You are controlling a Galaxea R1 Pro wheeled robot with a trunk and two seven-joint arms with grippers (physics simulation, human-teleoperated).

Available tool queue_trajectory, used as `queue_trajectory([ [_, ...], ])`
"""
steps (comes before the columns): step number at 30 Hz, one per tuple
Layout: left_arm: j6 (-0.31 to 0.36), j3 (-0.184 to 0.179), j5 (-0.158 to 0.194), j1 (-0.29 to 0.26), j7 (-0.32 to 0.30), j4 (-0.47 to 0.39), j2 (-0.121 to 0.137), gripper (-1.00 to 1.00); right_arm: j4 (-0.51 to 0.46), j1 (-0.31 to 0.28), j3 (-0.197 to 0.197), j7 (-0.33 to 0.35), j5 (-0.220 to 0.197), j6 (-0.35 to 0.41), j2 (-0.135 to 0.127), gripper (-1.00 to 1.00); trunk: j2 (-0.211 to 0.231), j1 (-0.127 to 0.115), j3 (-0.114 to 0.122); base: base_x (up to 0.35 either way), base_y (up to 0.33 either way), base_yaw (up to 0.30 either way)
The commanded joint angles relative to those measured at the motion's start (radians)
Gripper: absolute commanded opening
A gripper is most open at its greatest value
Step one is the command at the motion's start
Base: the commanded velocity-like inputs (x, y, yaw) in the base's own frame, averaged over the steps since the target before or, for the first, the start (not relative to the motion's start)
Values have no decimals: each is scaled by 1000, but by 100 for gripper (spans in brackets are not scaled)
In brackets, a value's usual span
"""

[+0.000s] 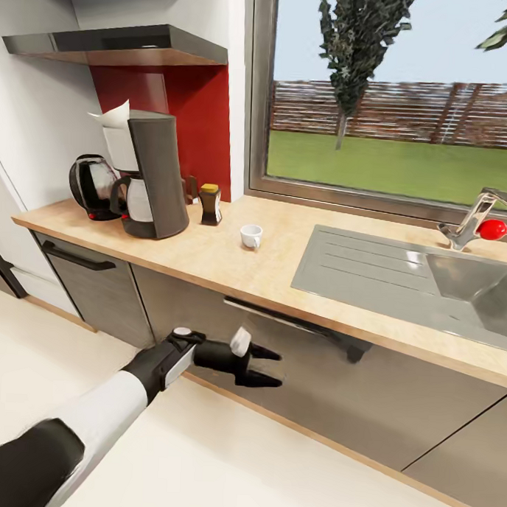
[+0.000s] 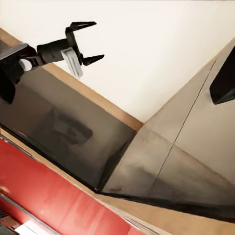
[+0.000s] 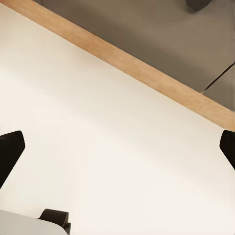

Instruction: Set up a coffee station on the kitchen countertop: keep the coffee maker on the countertop, move the bottle of coffee from the kitchen shelf to the counter next to the coffee maker, place a paper coffee filter on top of the coffee maker, put the saucer next to the coffee maker with the coffee cup on the saucer, and place the electric kettle next to the coffee maker.

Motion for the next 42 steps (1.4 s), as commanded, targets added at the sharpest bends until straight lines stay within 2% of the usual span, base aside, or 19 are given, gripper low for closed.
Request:
queue_trajectory([
  [1, -28, -7, 10, 5, -3, 49, 0, 100, -2, 0, 4, 6, -11, -1, -1, 100, -1, 0, -1, 0, 0, 0],
  [6, -200, -10, 11, 24, -19, 298, -4, 100, -2, 0, 3, 6, -11, -1, -2, 100, -1, 0, -1, 0, 0, 0],
  [7, -246, -7, 13, 35, -24, 374, -3, 100, -2, 0, 3, 6, -12, -1, -3, 100, -1, 0, -1, 0, 0, 0],
  [8, -263, -4, 17, 44, -26, 401, -1, 100, -2, 0, 3, 6, -12, -1, -3, 100, -1, 0, -1, 0, 0, 0],
  [9, -287, 8, 33, 71, -29, 438, 4, 100, -2, 0, 3, 6, -12, -1, -5, 100, -1, 0, -1, 0, 0, 0],
  [11, -309, 56, 61, 135, -29, 470, 32, 100, -3, 0, 2, 6, -12, 0, -7, 100, -1, 0, -1, 0, 0, 0],
  [12, -317, 106, 72, 178, -27, 482, 56, 100, -1, 0, 2, 6, -12, 1, -8, 100, -1, 0, -1, 0, 0, 0],
  [14, -322, 175, 79, 221, -26, 490, 78, 100, 2, 0, 1, 6, -12, 3, -11, 100, -1, 0, -1, 0, 0, 0],
  [15, -325, 255, 84, 262, -26, 495, 105, 100, 8, 0, 1, 7, -14, 4, -22, 100, -1, 0, -1, 0, 0, 0],
  [16, -326, 296, 86, 285, -26, 497, 118, 100, 12, 0, 1, 7, -15, 4, -31, 100, -1, 0, -1, 0, 0, 0],
  [17, -330, 402, 89, 365, -28, 499, 154, 100, 29, 0, 0, 16, -21, 4, -57, 100, -1, 0, -1, 0, 0, 0],
  [18, -340, 466, 90, 448, -28, 499, 183, 100, 40, 0, -1, 46, -27, 4, -70, 100, -1, 0, -1, 0, 0, 0],
  [19, -350, 490, 90, 490, -24, 500, 194, 100, 44, 0, -2, 67, -31, 4, -75, 100, -1, 0, -1, 0, 0, 0],
  [20, -354, 499, 90, 507, -18, 500, 197, 100, 46, 0, -2, 75, -34, 4, -76, 100, -1, 0, -1, 0, 0, 0],
  [21, -365, 523, 90, 584, 88, 500, 184, 100, 54, 0, -3, 94, -45, 3, -80, 100, -1, 0, -1, 0, 0, 0],
  [22, -368, 529, 90, 608, 194, 497, 138, 100, 69, 0, -4, 99, -54, 3, -81, 100, -1, 0, -1, 0, 0, 0],
  [25, -370, 535, 90, 627, 297, 494, 94, 100, 100, 0, -4, 104, -62, 3, -79, 100, -1, 0, -1, 0, 0, 0],
  [31, -371, 537, 90, 632, 327, 494, 81, 100, 109, 0, -3, 105, -64, 1, -78, 100, -1, 0, -1, 18, -16, 0],
  [42, -371, 537, 90, 633, 333, 493, 77, 100, 111, 0, -3, 105, -64, -1, -78, 100, -1, 0, 0, 48, -109, -40],
])
